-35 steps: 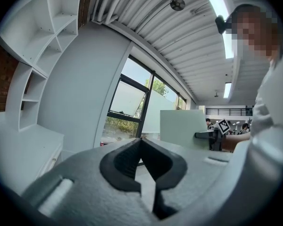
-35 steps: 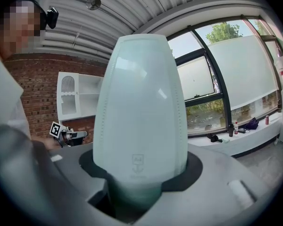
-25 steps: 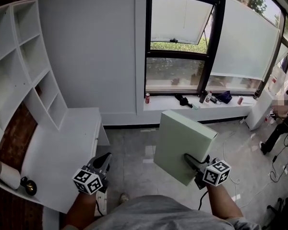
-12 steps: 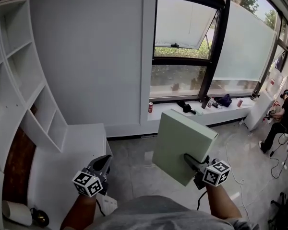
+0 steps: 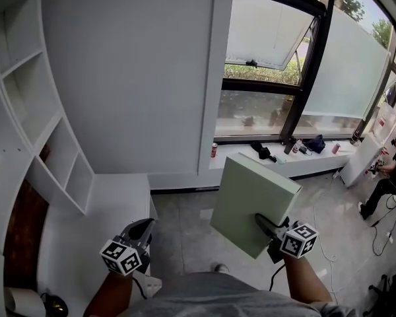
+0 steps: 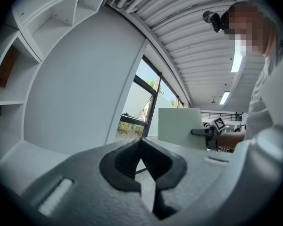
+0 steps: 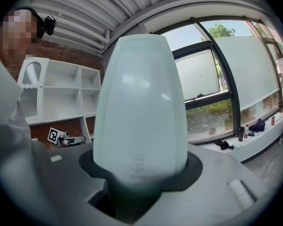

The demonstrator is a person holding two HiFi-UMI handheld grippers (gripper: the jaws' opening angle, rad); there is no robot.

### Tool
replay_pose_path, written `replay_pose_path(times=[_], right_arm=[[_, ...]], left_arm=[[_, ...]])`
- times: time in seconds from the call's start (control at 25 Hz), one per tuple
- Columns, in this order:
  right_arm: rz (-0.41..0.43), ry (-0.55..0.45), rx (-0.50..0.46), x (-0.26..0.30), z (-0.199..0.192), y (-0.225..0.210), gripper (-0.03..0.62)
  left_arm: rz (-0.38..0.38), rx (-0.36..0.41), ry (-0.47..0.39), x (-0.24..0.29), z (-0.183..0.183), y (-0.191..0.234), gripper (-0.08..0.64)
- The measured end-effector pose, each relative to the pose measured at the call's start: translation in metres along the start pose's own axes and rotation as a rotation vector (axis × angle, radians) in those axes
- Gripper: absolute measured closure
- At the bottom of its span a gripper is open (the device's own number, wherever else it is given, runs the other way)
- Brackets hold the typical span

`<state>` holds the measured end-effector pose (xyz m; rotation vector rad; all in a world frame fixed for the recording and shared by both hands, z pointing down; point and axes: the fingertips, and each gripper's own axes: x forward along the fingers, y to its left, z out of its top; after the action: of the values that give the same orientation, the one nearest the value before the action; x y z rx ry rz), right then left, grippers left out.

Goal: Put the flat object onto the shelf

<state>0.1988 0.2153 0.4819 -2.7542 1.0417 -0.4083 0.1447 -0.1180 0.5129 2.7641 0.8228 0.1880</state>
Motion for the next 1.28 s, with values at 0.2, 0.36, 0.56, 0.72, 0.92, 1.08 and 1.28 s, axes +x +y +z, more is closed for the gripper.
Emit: replay_pose_path(times=[0.2, 0.36, 0.56, 0.72, 0.92, 1.08, 1.28], right_arm=[[0.054, 0.0, 0.015, 0.031, 0.005, -0.028, 0.311], [0.103, -0.008, 0.011, 0.057, 0.021, -0.065, 0.311], [0.158, -0.015, -0.015, 0.086, 0.052, -0.116, 0.311], [0.185, -0.013, -0.045, 0.101, 0.076, -0.16, 0.311], [0.218, -0.011, -0.056, 0.117, 0.092, -0.2, 0.311], [0.218, -0.007, -0.051, 0.127, 0.096, -0.217, 0.311], [0.187, -0.019, -0.056, 0.134, 0.098, -0.213, 0.311]], left_arm=[[0.049, 0.012, 0.009, 0.022, -0.001, 0.009, 0.56], [0.101, 0.037, 0.007, 0.054, 0.007, 0.013, 0.56], [0.177, 0.039, -0.036, 0.103, 0.028, 0.022, 0.56], [0.215, 0.038, -0.069, 0.148, 0.042, 0.023, 0.56], [0.231, 0.039, -0.073, 0.193, 0.045, 0.019, 0.56], [0.227, 0.032, -0.055, 0.214, 0.044, 0.022, 0.56], [0.186, 0.052, -0.057, 0.221, 0.056, 0.041, 0.56]])
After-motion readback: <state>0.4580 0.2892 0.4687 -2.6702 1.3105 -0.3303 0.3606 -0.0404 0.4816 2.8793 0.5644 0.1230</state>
